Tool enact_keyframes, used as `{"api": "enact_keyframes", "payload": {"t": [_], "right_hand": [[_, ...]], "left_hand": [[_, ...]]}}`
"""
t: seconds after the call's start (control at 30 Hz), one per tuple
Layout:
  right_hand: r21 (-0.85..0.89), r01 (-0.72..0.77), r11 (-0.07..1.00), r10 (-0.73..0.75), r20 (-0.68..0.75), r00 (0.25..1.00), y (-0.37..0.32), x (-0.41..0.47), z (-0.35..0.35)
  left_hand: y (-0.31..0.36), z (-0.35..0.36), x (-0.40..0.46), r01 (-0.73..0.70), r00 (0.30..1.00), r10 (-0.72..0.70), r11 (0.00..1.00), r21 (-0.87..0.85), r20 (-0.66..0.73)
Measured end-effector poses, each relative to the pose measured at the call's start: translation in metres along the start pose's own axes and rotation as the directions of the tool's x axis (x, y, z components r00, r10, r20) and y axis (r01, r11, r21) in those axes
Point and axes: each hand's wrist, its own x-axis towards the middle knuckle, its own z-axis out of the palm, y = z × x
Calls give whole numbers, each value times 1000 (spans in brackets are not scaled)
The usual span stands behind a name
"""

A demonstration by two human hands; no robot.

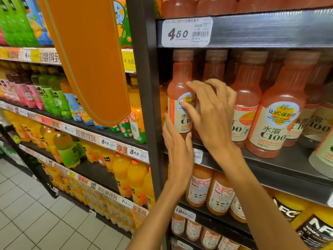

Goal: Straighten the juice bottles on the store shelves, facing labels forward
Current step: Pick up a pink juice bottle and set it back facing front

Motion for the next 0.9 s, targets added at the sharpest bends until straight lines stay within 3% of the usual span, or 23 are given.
{"api": "enact_keyframes", "payload": {"t": [0.1, 0.27, 0.4, 0.47, 0.53, 0.6, 0.77, 0.9], "right_hand": [[-23, 6, 1000, -6, -19, 1000, 2, -1, 4], [-129, 28, 991, -29, -9, 1000, 1, 0, 10], [-88, -55, 995, 41, -154, 987, 6, 5, -1], [-241, -149, 959, 92, -234, 968, 6, 12, -4], [-509, -197, 838, 71, -256, 964, 4, 18, -2], [-642, -212, 737, 64, -246, 967, 2, 23, 1], [-674, -236, 700, 101, -234, 967, 0, 24, 4], [-610, -219, 762, 154, -157, 975, -3, 23, 7]], "left_hand": [[1, 7, -4, -26, 996, 29, 999, 30, -88], [-2, 11, 6, -10, 1000, 15, 985, 174, -27], [0, 10, 8, 15, 999, -6, 984, 179, -49], [0, 8, 8, -9, 999, 18, 984, 179, -46], [-1, 7, 5, -36, 998, 44, 985, 167, -47], [0, 5, -1, -59, 996, 69, 984, 170, -53], [2, -1, -12, -202, 972, 224, 950, 237, -72], [1, -6, -12, -227, 974, 226, 965, 133, 23]]}}
